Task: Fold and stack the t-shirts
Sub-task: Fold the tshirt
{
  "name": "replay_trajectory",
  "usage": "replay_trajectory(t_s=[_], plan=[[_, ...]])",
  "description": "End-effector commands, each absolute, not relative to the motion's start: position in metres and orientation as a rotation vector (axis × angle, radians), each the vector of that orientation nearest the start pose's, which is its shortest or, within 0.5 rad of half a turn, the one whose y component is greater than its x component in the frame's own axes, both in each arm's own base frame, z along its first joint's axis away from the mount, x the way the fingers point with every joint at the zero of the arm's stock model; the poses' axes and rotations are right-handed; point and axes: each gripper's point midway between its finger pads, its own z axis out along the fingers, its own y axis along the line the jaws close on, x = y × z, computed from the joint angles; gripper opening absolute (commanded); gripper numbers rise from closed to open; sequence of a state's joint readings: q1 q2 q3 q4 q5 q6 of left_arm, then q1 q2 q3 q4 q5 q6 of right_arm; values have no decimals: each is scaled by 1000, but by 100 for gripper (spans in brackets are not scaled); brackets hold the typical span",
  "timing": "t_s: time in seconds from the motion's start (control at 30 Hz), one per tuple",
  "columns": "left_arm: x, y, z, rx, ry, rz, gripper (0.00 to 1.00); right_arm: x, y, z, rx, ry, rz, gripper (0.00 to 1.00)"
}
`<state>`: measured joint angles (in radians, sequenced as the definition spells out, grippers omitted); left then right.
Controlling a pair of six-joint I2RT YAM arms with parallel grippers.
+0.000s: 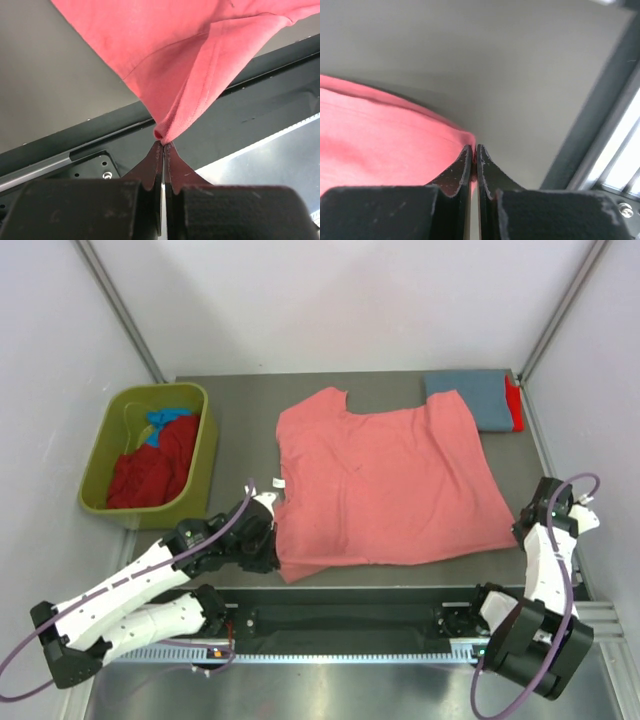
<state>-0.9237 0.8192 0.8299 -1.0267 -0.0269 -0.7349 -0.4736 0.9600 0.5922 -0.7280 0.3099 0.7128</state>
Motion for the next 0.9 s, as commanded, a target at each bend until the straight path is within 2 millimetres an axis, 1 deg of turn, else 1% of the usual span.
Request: replay_trajectory(t_s=[0.0, 0.07, 0.1, 0.13, 0.2, 0.23, 0.3, 0.33, 0.37, 0.43, 0.47, 0.53, 0.57, 0.67, 0.7, 0.73, 0.77, 0.8, 0.83, 0.87], plan=[[101, -178, 148, 267, 2649, -599, 0, 158, -141, 97, 1607, 1951, -476, 0], [101, -180, 137, 286, 2663, -595, 0, 156, -139, 98, 1611, 1938, -461, 0], [95, -182, 125, 305, 2696, -614, 0, 156, -137, 98, 1614, 1936, -451, 0], [97, -190, 125, 306, 2677, -657, 0, 155, -135, 96, 1618, 1941, -442, 0], [95, -194, 114, 292, 2699, -678, 0, 154, -132, 95, 1617, 1948, -432, 0], [97, -202, 115, 291, 2678, -726, 0, 154, -132, 96, 1610, 1937, -426, 0], [100, -207, 111, 281, 2675, -736, 0, 157, -131, 96, 1587, 1937, -408, 0], [105, -212, 114, 284, 2649, -749, 0, 162, -129, 95, 1573, 1935, -368, 0], [108, -213, 111, 292, 2653, -730, 0, 166, -127, 94, 1566, 1935, -338, 0], [117, -216, 114, 310, 2633, -693, 0, 174, -121, 90, 1544, 1940, -267, 0], [123, -217, 106, 312, 2651, -639, 0, 177, -119, 88, 1541, 1941, -246, 0], [128, -221, 103, 329, 2669, -609, 0, 183, -116, 85, 1520, 1950, -208, 0], [130, -225, 95, 334, 2695, -582, 0, 183, -116, 84, 1519, 1957, -207, 0], [134, -229, 84, 336, 2719, -549, 0, 183, -119, 81, 1511, 1986, -235, 0], [138, -229, 83, 333, 2715, -535, 0, 183, -120, 82, 1508, 1987, -243, 0], [143, -226, 80, 319, 2714, -483, 0, 184, -122, 82, 1506, 1994, -251, 0], [149, -227, 86, 309, 2699, -463, 0, 185, -122, 83, 1495, 2001, -254, 0], [155, -214, 86, 290, 2697, -352, 0, 186, -122, 83, 1488, 2005, -249, 0], [159, -208, 90, 285, 2690, -296, 0, 188, -122, 84, 1477, 2011, -241, 0], [168, -208, 99, 276, 2663, -261, 0, 190, -122, 85, 1469, 2008, -239, 0]])
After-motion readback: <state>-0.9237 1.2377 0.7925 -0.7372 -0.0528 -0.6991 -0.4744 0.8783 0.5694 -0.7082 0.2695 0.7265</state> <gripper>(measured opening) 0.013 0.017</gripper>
